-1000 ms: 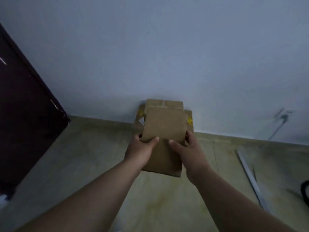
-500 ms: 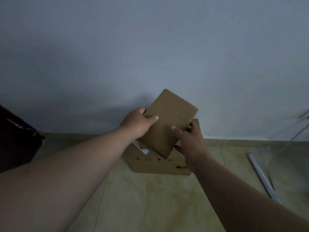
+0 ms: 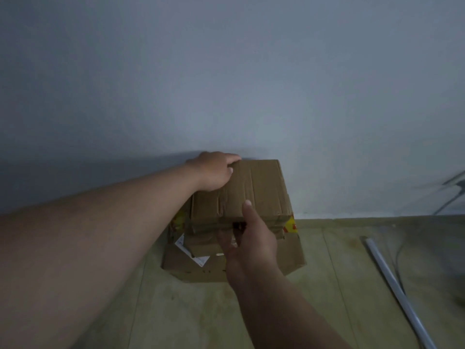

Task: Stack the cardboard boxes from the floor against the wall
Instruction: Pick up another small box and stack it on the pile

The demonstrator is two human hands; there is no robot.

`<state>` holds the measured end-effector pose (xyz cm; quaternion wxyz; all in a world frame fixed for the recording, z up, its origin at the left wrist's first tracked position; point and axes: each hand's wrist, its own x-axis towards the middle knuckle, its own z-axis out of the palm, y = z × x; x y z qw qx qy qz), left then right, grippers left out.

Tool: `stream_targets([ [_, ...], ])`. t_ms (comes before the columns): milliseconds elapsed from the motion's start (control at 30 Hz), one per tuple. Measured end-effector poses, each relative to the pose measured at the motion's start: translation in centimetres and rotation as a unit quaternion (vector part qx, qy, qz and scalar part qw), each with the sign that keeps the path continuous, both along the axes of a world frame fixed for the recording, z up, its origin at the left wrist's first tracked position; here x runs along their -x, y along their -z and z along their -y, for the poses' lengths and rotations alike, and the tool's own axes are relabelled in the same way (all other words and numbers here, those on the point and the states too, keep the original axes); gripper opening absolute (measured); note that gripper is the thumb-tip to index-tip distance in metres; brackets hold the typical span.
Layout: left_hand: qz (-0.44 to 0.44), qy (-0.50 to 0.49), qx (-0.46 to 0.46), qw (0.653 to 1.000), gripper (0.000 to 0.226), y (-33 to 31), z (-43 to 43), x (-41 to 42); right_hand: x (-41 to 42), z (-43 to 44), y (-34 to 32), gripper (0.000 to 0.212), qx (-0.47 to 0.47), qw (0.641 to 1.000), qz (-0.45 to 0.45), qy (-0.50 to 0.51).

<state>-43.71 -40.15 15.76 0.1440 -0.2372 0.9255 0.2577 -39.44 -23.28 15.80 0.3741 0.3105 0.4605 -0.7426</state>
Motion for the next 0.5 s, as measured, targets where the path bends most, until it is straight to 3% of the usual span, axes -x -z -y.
stream_targets([
  [67,-0.013,0.000,0.018,1.000,0.052,0.9,0.4,0.0,0.2,-0.2,0.1,0.055,-0.038,0.999,-0.028,-0.020],
  [133,-0.061,-0.014,0.014,0.998,0.049,1.3,0.7,-0.3,1.0,-1.0,0.3,0.052,-0.135,0.987,-0.084,-0.021],
  [200,-0.151,-0.064,-0.007,0.986,0.045,1.5,0.5,-0.8,2.1,-2.2,0.3,0.064,-0.235,0.958,-0.165,-0.020],
  [267,-0.243,-0.161,-0.026,0.956,0.046,1.4,-0.3,-1.9,3.4,-3.4,0.4,0.076,-0.284,0.921,-0.263,-0.056],
  [333,-0.284,-0.296,-0.067,0.910,0.049,1.4,-1.8,-3.5,4.2,-4.3,0.5,0.075,-0.284,0.890,-0.331,-0.131],
  [433,-0.265,-0.451,-0.180,0.833,0.052,1.7,-4.8,-6.2,4.8,-4.8,0.5,0.066,-0.270,0.854,-0.382,-0.229],
  [500,-0.251,-0.454,-0.218,0.827,0.054,2.1,-6.5,-8.0,5.1,-5.3,0.5,0.065,-0.252,0.845,-0.390,-0.264],
])
